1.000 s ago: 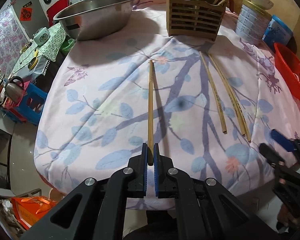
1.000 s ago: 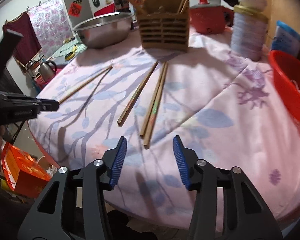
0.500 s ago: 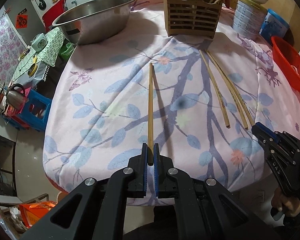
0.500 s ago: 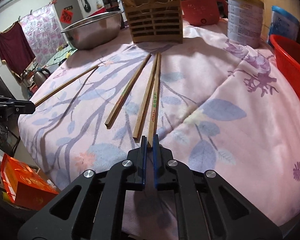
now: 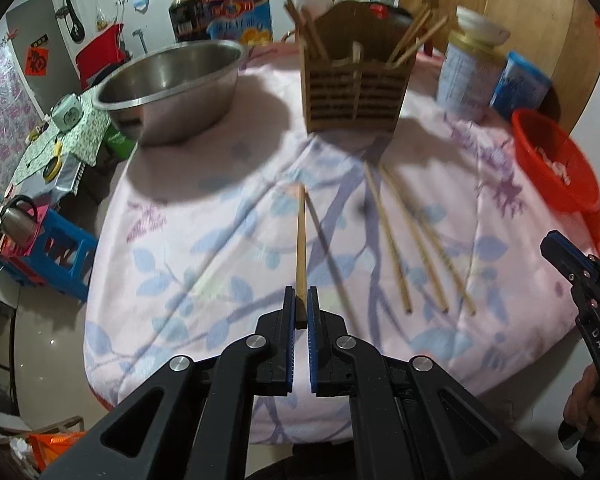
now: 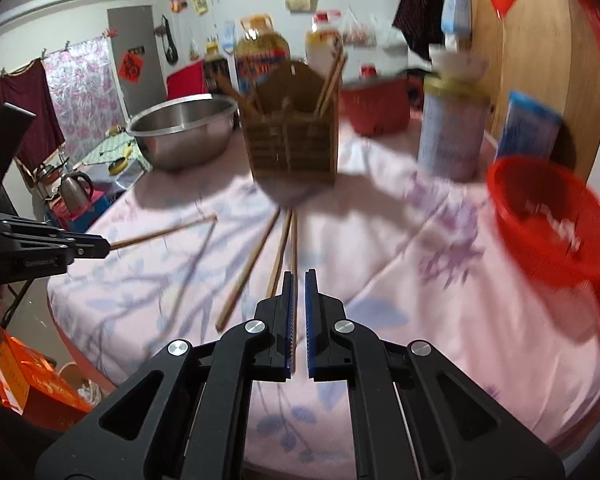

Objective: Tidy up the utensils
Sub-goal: 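Carry both chopsticks to the wooden holder and open both tools to drop them in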

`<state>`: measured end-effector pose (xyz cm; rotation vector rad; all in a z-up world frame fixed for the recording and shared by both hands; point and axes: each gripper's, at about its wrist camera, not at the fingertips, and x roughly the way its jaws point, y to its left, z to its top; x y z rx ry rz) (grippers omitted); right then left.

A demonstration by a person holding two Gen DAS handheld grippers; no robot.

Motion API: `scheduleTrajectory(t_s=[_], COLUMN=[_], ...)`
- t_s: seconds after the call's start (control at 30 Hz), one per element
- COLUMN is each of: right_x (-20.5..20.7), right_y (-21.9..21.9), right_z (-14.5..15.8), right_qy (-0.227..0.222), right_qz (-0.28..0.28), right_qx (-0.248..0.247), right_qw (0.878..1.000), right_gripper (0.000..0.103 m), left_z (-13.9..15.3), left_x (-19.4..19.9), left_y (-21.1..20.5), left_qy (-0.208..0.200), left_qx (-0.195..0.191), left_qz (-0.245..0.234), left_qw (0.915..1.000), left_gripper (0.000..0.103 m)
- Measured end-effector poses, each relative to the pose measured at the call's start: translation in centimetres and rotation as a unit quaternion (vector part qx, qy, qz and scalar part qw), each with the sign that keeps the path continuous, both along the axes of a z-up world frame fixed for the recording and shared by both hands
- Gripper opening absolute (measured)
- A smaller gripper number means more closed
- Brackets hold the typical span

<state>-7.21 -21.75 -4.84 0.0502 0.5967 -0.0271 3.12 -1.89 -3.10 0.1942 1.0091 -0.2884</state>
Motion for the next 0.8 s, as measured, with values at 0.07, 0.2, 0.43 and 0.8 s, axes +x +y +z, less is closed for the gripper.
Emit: scheduleTrajectory(t_s=[0.07,0.2,0.43,0.8], right_x=[0.2,0.8,1.4,1.8], right_y=[-0.1,-0.3,-0.5,-0.7], right_z=[0.0,-3.0,-7.9,-10.7], right_qy=[0.002,0.037,0.082,0.072], right_qz=[0.006,0.013,0.019,0.013], right_qx=[0.001,0.016,0.040,0.082], right_qw=[1.000,0.999,0.996,0.994], right_gripper=[0.012,0.019,0.019,0.006], left_z=[0.7,1.1,0.7,0.3], left_x=[0.1,0.2,0.1,0.2], left_y=[-0.1,-0.3,-0.3,-0.1], left_qy=[-0.010,-0.012,0.003,0.013], left_qx=[-0.006,-0.007,0.012,0.039], left_qz=[-0.001,-0.002,-0.001,0.003], left_qw=[0.9999,0.9999,0.9999,0.9992], left_gripper=[0.006,0.006,0.006,0.006])
